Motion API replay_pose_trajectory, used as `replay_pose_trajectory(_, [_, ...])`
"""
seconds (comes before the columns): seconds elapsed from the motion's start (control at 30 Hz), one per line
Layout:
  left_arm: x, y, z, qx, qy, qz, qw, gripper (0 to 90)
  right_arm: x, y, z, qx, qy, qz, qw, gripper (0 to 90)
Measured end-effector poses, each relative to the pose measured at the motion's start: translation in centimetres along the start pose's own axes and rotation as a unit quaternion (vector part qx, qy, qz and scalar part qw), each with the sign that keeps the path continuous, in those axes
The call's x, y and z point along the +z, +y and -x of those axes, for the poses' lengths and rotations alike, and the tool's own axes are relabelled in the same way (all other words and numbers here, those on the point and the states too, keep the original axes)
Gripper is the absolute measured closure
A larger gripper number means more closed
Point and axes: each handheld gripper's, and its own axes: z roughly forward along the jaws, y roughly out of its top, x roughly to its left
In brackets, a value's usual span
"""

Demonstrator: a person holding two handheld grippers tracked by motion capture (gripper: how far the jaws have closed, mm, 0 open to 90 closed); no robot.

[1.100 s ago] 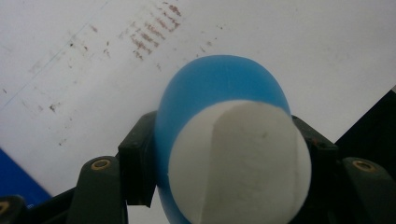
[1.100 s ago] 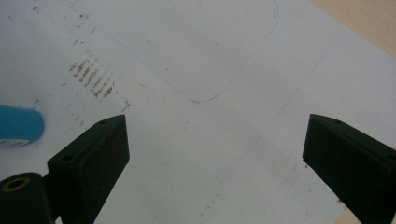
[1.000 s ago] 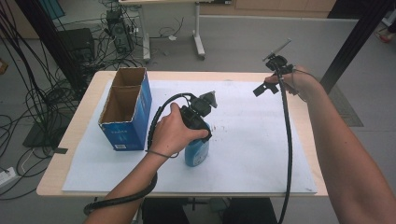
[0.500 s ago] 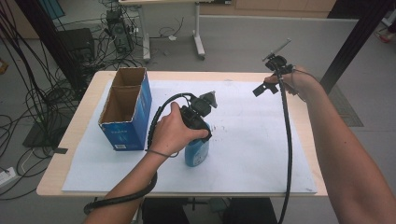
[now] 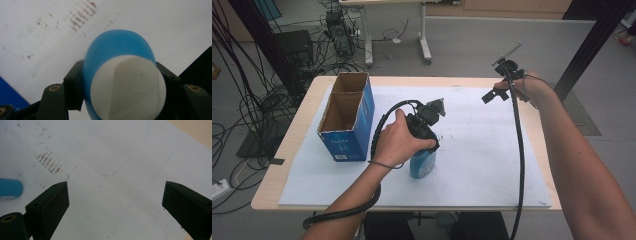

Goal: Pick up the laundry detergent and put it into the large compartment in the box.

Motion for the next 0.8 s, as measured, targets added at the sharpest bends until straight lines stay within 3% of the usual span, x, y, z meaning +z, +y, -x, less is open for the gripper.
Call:
replay_pose_trajectory(0.33, [-3.0, 0.5, 0.3, 0.006, -0.010, 0.011, 0.9999, 37.7, 0.0, 0.1, -0.3, -0.004, -0.001, 0.001, 1.0000, 6.8])
replay_pose_trajectory(0.8, [-10.0, 2.3, 1.0, 0.029, -0.017, 0.027, 0.9991, 37.7, -0.2, 0.1, -0.4, -0.004, -0.002, 0.002, 1.0000, 6.9])
